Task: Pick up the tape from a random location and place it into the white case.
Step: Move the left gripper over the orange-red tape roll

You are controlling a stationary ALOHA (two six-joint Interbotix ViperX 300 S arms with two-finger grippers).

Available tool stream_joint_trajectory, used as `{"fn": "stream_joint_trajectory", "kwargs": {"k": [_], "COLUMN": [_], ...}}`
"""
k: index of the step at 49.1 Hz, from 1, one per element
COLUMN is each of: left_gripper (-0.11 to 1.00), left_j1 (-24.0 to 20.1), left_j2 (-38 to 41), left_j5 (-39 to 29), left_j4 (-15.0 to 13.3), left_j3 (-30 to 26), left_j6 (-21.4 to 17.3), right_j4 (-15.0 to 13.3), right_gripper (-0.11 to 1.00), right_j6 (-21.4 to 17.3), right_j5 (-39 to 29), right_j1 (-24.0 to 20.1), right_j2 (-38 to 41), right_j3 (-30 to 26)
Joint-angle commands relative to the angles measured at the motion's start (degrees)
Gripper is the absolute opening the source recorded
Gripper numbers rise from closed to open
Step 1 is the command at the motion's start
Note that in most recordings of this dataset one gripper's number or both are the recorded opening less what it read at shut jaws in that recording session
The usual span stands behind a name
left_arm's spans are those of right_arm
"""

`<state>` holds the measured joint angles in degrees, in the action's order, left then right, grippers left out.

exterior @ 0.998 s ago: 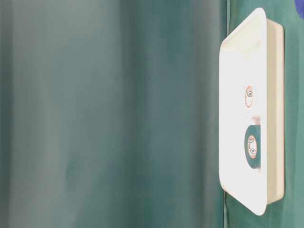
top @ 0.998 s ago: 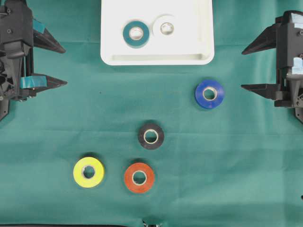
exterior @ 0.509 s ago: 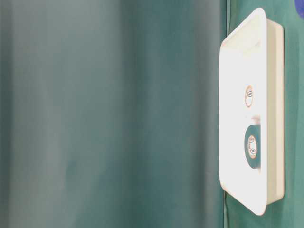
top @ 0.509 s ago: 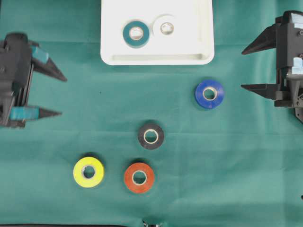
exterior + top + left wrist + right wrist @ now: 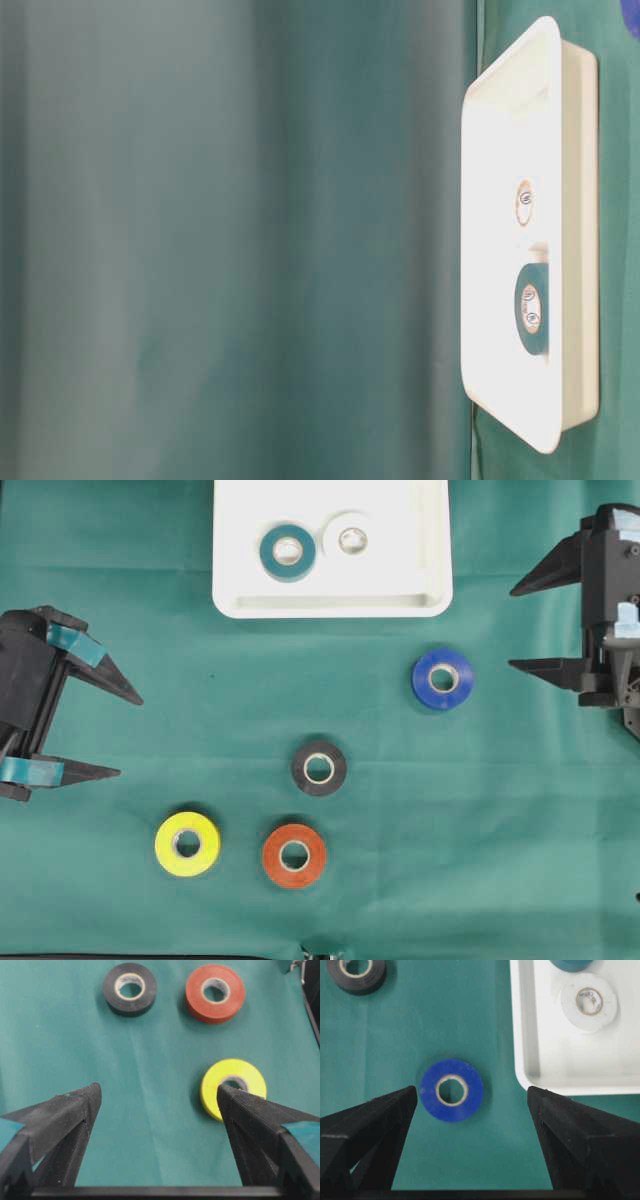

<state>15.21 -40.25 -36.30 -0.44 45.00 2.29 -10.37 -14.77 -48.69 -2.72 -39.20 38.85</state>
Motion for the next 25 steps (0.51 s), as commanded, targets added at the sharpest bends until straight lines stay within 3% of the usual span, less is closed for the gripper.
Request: {"fn": "stream_joint_trajectory", "kwargs": {"k": [1,25], "left_gripper": [1.0,1.0], "left_j1": [0.3,0.4], "left_j2": [0.0,5.2], "left_j5": [0.4,4.0], "left_j4": [-0.1,-0.1], "left_j3": [-1.1,-3.5], "left_j6": [0.1,0.0], "right_j4": [0.1,0.1], "right_gripper": [0.88,0.88], "right_j6": [0.0,0.0], "right_j5": [0.4,0.4], "right_j1": [-0.1,-0.1], "right_j2": [-0.2,-0.2], "right_j3": [-0.8,-0.7]}}
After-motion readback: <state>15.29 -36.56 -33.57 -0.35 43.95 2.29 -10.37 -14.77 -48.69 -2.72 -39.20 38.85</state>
